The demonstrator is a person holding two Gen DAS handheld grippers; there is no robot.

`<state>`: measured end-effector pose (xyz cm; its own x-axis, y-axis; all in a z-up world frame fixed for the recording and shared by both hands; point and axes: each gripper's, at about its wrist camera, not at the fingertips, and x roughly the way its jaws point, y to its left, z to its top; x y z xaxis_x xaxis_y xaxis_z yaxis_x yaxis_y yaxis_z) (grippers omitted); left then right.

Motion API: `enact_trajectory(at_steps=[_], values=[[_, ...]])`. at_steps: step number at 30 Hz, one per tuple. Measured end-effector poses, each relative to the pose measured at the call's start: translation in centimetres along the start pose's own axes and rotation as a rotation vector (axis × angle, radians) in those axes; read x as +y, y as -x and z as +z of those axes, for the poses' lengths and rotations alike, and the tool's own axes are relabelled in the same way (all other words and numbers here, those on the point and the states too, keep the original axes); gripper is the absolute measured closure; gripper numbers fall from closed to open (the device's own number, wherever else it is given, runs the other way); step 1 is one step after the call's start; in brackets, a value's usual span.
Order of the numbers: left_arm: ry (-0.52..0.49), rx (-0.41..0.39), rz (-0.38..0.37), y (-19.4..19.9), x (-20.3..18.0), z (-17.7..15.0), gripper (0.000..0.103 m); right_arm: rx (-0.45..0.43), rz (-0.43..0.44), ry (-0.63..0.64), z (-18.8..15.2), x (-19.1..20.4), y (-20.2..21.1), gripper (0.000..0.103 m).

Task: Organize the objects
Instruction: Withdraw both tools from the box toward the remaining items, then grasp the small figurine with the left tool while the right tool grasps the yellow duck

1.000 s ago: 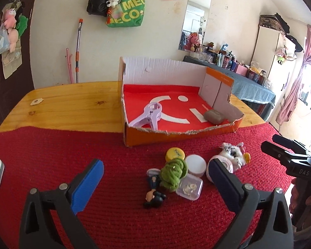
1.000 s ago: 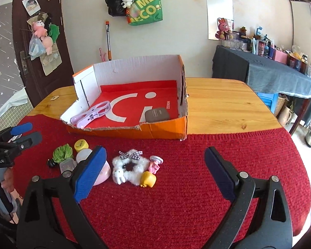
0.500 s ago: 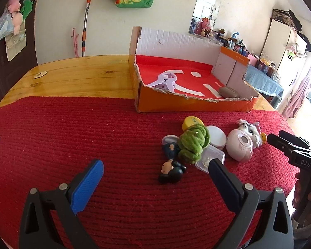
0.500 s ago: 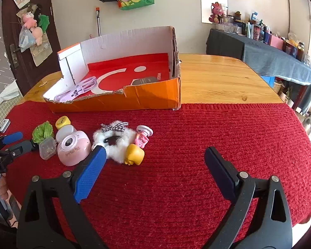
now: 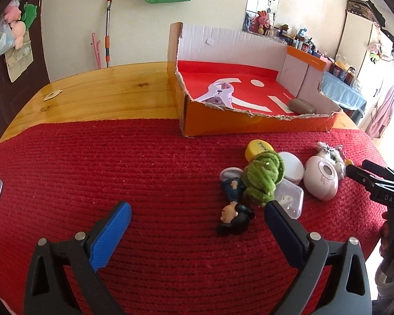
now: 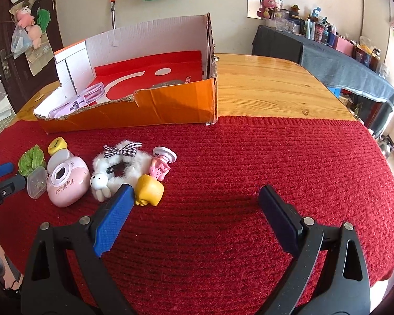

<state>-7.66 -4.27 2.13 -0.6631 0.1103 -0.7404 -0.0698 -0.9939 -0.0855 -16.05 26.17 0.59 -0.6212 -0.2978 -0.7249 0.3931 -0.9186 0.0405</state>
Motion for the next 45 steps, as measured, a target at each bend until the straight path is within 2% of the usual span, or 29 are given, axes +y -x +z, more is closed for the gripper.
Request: enact_trajectory(at_steps=[6, 13, 22, 28, 30, 32, 36, 38, 41, 42, 45], values=[[-0.017, 0.006, 0.028, -0.2, 0.8, 0.3, 0.0, 0.004, -0.031, -0.006, -0.2, -1.4, 0.2, 0.006], [-0.055, 0.013, 0.005, -0.5, 0.3, 0.6, 0.001, 0.014, 0.009, 0.028, 0.2, -1.3, 0.1, 0.006], [-0.102, 0.016, -0.015, -1.1, -0.6, 1.1, 0.016, 0.052, 0.022, 0.099, 1.0, -0.5, -0.7, 0.008], [-0.13, 0.001, -0.038, -1.3, -1.6, 1.2, 0.035, 0.057, 0.056, 0.136, 1.3, 0.1, -1.0, 0.023], [-0.134, 0.0, -0.052, -1.2, -1.8, 1.2, 0.04, 0.053, 0.066, 0.144, 1.4, 0.3, -1.0, 0.031], [-0.137, -0.002, -0.07, -1.2, -2.0, 1.3, 0.05, 0.05, 0.074, 0.146, 1.5, 0.5, -1.2, 0.038], [-0.142, -0.01, -0.097, -1.3, -2.4, 1.4, 0.063, 0.038, 0.091, 0.158, 1.6, 0.8, -1.2, 0.049], [-0.14, -0.011, -0.119, -1.3, -2.5, 1.4, 0.074, 0.031, 0.096, 0.172, 1.4, 0.9, -1.0, 0.054], [-0.139, -0.024, -0.12, -1.3, -2.7, 1.3, 0.081, 0.023, 0.117, 0.195, 1.2, 1.2, -0.9, 0.065], [-0.138, -0.027, -0.119, -1.3, -2.7, 1.2, 0.081, 0.017, 0.13, 0.2, 1.2, 1.4, -0.8, 0.075], [-0.114, -0.031, -0.128, -1.1, -2.5, 1.2, 0.081, 0.011, 0.148, 0.199, 1.0, 1.3, -0.7, 0.083]])
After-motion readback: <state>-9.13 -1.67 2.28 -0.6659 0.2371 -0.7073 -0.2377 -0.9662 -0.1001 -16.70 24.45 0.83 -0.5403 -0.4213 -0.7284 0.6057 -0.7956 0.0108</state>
